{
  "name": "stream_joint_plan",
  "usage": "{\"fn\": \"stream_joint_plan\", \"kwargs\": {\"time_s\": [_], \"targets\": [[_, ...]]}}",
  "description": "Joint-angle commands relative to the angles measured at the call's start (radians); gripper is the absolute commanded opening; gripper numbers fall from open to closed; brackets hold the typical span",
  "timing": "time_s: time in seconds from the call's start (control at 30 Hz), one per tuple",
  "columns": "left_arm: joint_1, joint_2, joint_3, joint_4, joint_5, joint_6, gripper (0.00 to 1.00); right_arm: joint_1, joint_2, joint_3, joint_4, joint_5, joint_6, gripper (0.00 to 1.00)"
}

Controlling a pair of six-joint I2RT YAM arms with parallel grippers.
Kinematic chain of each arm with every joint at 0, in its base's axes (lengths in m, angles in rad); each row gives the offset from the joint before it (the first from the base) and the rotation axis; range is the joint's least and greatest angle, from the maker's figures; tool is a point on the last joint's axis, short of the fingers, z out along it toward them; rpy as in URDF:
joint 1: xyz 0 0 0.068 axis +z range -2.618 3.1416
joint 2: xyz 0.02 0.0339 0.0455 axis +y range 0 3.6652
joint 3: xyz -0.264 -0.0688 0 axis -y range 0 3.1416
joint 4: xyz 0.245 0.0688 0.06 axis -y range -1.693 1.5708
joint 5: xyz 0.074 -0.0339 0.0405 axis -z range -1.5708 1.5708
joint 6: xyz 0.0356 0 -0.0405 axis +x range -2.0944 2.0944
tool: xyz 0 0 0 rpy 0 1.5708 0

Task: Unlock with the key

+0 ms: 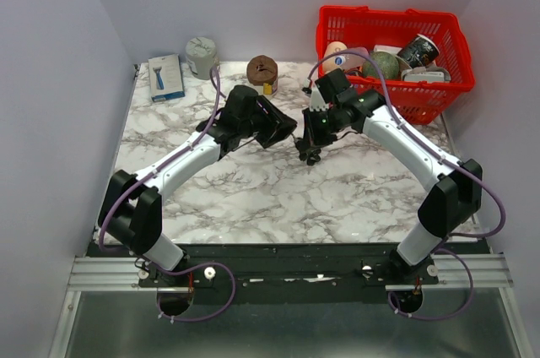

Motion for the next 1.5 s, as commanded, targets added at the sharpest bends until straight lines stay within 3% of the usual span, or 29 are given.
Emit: {"fn": "stream_joint_plan", "kwargs": {"time_s": [0.0, 0.17, 0.5, 0.63, 0.8, 1.1, 1.47], "targets": [[-0.013, -0.022, 0.037, -0.119, 0.173, 0.044, 0.0, -0.038, -0.052, -0.082, 0.213, 0.003, 0.045, 0.01], [-0.012, 0.052, 0.116, -0.249, 0.144, 0.121, 0.0, -0.038, -0.109, -0.228, 0.279, -0.072, 0.105, 0.01], [0.013, 0.142, 0.09, -0.448, 0.152, 0.332, 0.0, 0.037, -0.136, -0.473, 0.422, -0.166, 0.204, 0.01], [0.022, 0.177, 0.056, -0.488, 0.182, 0.415, 0.0, 0.133, -0.182, -0.627, 0.578, -0.163, 0.289, 0.01], [0.04, 0.202, -0.061, -0.498, 0.258, 0.44, 0.0, 0.15, -0.222, -0.852, 0.814, -0.195, 0.447, 0.01], [0.044, 0.319, -0.124, -0.527, 0.345, 0.51, 0.0, 0.198, -0.101, -0.92, 1.078, -0.285, 0.537, 0.01], [0.062, 0.334, -0.102, -0.547, 0.328, 0.495, 0.0, 0.255, -0.173, -0.94, 1.005, -0.298, 0.594, 0.01]]}}
